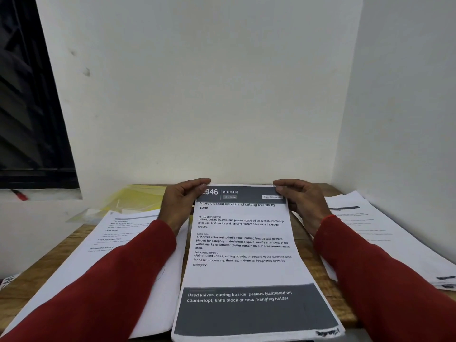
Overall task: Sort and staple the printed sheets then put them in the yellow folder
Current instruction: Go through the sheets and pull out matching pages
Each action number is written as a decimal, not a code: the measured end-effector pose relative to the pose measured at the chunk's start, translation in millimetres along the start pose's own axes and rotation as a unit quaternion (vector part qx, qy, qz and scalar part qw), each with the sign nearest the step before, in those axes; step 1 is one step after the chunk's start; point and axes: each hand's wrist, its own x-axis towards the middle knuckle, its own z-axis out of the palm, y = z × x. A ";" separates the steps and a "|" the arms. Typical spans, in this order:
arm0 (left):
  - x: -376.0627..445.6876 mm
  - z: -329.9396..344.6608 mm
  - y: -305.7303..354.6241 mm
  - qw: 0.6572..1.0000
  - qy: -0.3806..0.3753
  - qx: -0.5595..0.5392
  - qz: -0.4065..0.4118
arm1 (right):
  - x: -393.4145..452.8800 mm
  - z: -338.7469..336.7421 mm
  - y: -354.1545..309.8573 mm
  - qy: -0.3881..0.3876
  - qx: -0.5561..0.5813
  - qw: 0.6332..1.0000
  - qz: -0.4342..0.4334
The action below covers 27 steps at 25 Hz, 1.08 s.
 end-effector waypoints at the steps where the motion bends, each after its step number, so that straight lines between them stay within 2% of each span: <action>1: 0.6 -0.5 -0.6 1.000 -0.001 0.005 0.003 | 0.1 0.1 -0.3 0.000 0.002 1.000 0.003; 10: 0.3 -0.5 -0.7 0.999 -0.015 0.024 0.022 | 2.1 -2.9 1.2 0.000 0.000 1.000 -0.005; 15: 2.7 -4.0 -7.6 0.996 -0.026 0.080 0.018 | 7.0 -6.8 8.7 -0.005 -0.054 0.998 0.008; 20: 0.6 -4.1 -11.2 0.994 -0.052 0.075 -0.060 | 6.2 -7.6 8.4 -0.015 -0.070 0.997 0.027; 24: -1.6 -4.7 -11.8 0.991 -0.060 0.064 -0.099 | 6.9 -14.1 6.5 -0.045 -0.092 0.989 0.106; 27: -1.8 -4.2 -12.2 0.983 -0.087 0.081 -0.138 | 7.6 -20.0 9.3 -0.047 -0.126 0.983 0.126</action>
